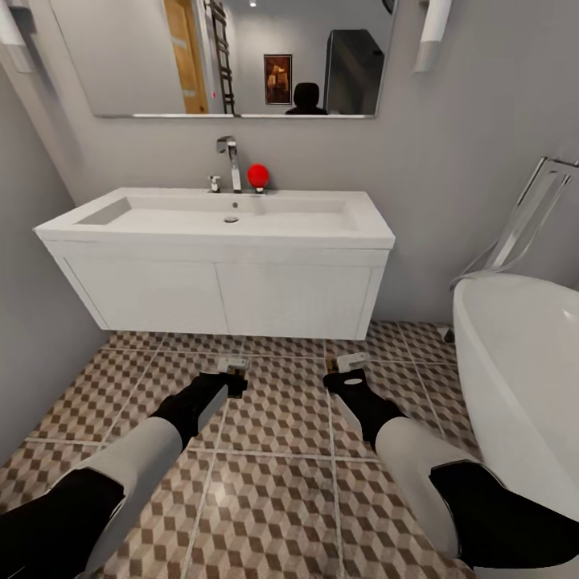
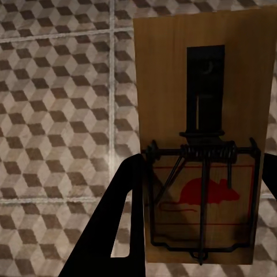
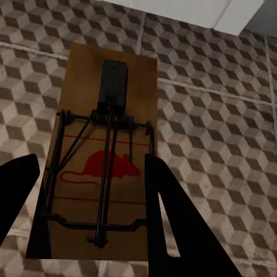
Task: Take the four mousetraps from the cabinet in the bathroom and place them on the bathroom floor. Make sure all four end up on the same floor surface, and ensure that at least two of them are either under or directly next to the same bathroom sink.
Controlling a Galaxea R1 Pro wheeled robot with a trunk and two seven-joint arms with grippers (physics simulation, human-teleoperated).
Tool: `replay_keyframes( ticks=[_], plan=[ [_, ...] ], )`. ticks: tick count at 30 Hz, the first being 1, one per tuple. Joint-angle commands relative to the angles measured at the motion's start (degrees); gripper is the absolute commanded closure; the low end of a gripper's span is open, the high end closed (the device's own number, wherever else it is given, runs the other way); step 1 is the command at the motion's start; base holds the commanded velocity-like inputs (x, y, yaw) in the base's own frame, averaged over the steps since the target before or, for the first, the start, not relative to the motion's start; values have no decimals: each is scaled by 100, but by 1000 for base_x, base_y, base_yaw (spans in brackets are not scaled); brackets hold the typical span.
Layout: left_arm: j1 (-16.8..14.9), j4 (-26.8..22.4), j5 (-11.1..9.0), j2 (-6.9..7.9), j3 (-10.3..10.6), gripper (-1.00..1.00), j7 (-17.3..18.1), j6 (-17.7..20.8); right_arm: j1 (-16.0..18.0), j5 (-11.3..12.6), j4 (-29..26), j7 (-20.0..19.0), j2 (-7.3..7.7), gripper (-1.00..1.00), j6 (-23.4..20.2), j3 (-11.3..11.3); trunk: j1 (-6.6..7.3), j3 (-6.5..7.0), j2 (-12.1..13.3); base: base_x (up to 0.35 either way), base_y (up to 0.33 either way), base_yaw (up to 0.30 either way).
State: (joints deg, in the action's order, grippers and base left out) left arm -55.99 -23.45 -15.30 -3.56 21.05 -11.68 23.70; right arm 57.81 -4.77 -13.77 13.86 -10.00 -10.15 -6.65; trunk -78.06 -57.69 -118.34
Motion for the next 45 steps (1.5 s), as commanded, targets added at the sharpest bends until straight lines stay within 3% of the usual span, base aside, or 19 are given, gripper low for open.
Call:
replay_keyframes(
  ticks=[1,45],
  plan=[
    [-2,-10,-52,5,48,100,-63,24,2,-50,-11,20,0,100,-57,-29,-21,-32,-44,0,0,0],
    [45,21,-52,-86,48,100,-63,11,2,-50,-11,20,0,100,-57,-29,-988,-1232,-1809,0,0,0]
  ],
)
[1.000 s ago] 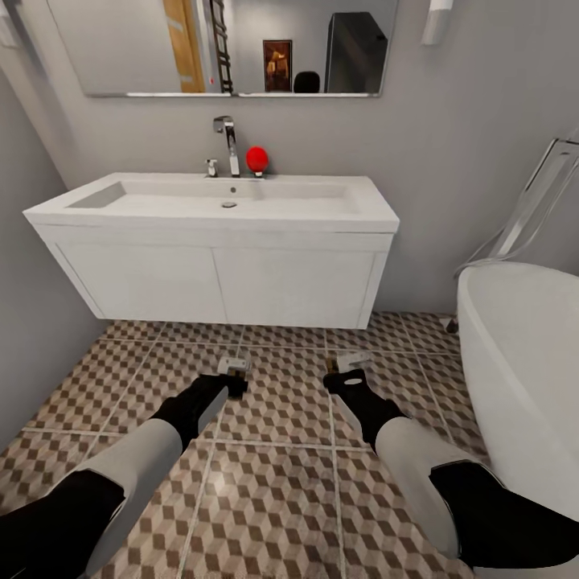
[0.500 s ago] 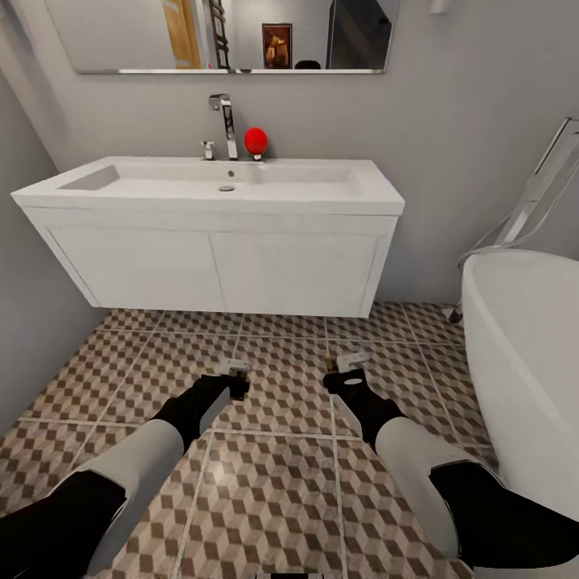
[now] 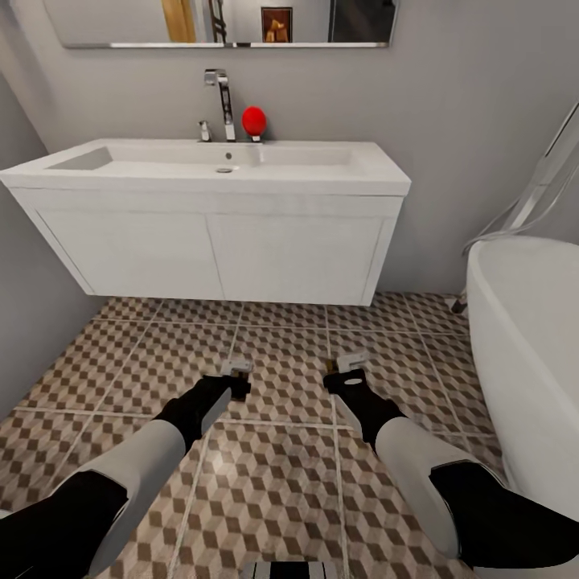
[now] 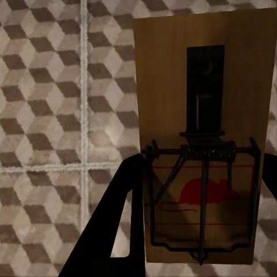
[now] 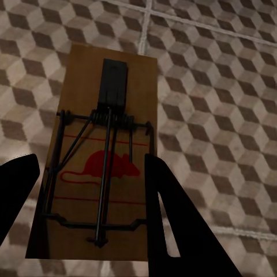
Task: Take the four mousetraps from the cabinet in the bathroom and place them on the bathroom floor. Make sure all four end up on the same floor surface, and ensure that at least two of them are either under or directly next to the same bathroom sink.
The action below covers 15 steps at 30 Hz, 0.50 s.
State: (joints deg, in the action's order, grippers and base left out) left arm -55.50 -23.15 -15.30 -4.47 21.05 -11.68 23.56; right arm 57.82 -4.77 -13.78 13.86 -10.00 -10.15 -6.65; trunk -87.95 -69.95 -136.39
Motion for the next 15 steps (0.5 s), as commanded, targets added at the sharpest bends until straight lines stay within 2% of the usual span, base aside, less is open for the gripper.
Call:
replay_keyframes(
  ticks=[1,15],
  plan=[
    [-2,-4,-52,2,48,100,-62,26,2,-50,-9,20,0,100,-57,-29,-21,-32,-44,0,0,0],
    [-3,16,-52,-2,50,100,-62,26,2,-50,-9,20,0,100,-57,-29,-329,-414,-605,0,0,0]
  ],
)
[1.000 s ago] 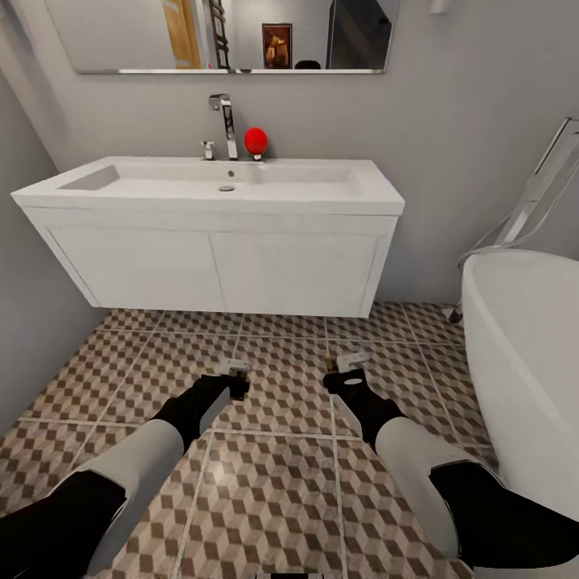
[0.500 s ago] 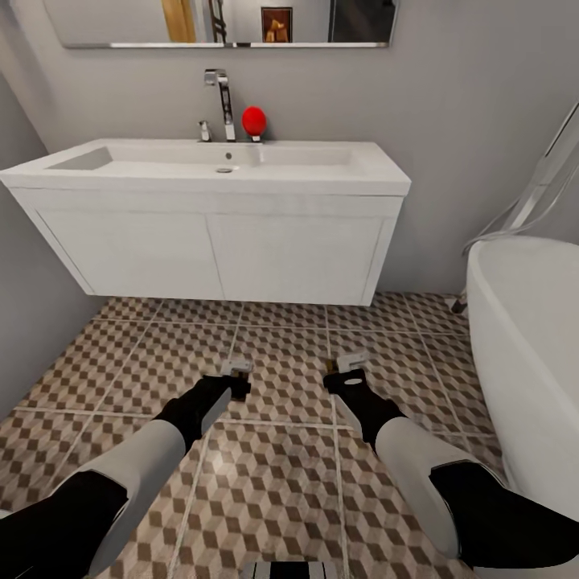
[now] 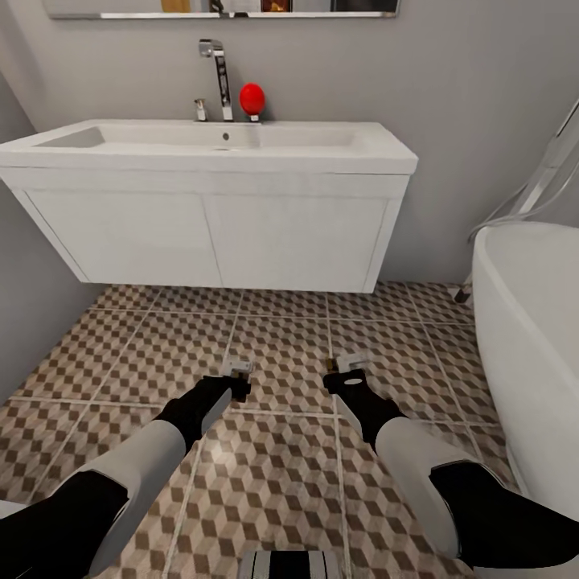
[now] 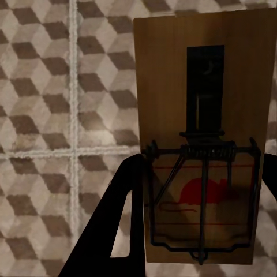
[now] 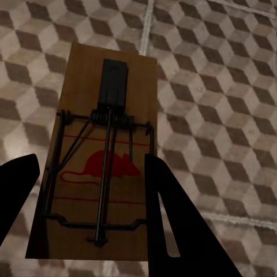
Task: Take the four mousetraps from the cabinet in the bathroom and place them on the bathroom floor. Make sure all four end up on the same floor surface, and ensure that at least two of them are either under or directly next to the same bathroom sink.
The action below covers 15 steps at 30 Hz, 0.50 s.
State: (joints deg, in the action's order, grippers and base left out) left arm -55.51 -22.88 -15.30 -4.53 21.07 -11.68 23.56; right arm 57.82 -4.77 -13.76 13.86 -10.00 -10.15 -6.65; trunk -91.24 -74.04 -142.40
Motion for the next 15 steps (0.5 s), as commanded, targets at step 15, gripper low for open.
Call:
replay_keyframes(
  ticks=[15],
  plan=[
    [1,12,-52,-17,53,100,-62,23,1,-50,-7,20,0,100,-57,-30,-76,-468,-101,0,0,0]
  ],
)
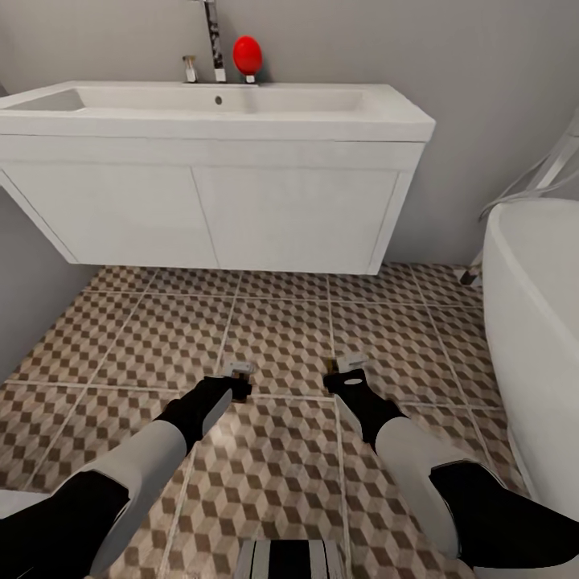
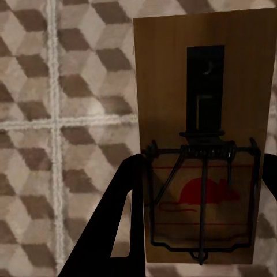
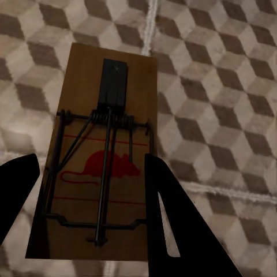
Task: Take the four mousetraps from the cabinet in the bathroom and place them on the bathroom floor. Make sure all four end up on the same floor surface, and ensure that at least two of them are either under or directly next to the same bathroom sink.
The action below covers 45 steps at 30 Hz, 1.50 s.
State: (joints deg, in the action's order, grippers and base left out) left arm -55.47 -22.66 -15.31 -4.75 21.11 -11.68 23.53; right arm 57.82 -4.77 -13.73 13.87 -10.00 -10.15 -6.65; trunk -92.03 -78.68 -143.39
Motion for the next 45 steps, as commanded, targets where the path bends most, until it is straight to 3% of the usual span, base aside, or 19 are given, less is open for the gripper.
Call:
replay_keyframes(
  ticks=[1,8,20,23,30,34,38,41,45],
  plan=[
    [-3,-10,-51,0,48,100,-62,27,1,-50,-11,20,0,100,-57,-30,-1,-36,-3,0,0,0],
    [-5,-10,-51,-8,50,100,-62,22,1,-50,-11,20,0,100,-57,-30,-11,-190,-9,0,0,0],
    [103,-7,-49,10,44,100,-52,5,1,-57,-13,13,0,100,-18,-36,-11,-219,-9,0,0,0],
    [118,-51,-23,1,53,100,-32,-1,1,-71,-23,12,0,100,205,-47,-11,-219,-9,0,0,0],
    [124,-938,3,201,48,100,71,114,1,-114,-392,61,0,100,358,-95,-11,-219,-9,0,0,0],
    [116,-1498,9,259,40,100,61,703,6,-131,-1191,53,0,100,-342,-106,-11,-219,-9,0,0,0],
    [69,-1749,17,277,15,100,22,1122,9,-130,-1863,34,0,100,-1082,-108,-11,-219,-9,0,0,0],
    [-140,-1800,17,280,-108,100,-352,1267,16,-127,-2097,32,0,100,-1249,-113,-11,-219,-9,0,0,0],
    [-441,-1839,12,274,-312,100,-1109,1632,45,-122,-2184,33,0,100,-1343,-114,-11,-219,-9,0,0,0]
  ],
)
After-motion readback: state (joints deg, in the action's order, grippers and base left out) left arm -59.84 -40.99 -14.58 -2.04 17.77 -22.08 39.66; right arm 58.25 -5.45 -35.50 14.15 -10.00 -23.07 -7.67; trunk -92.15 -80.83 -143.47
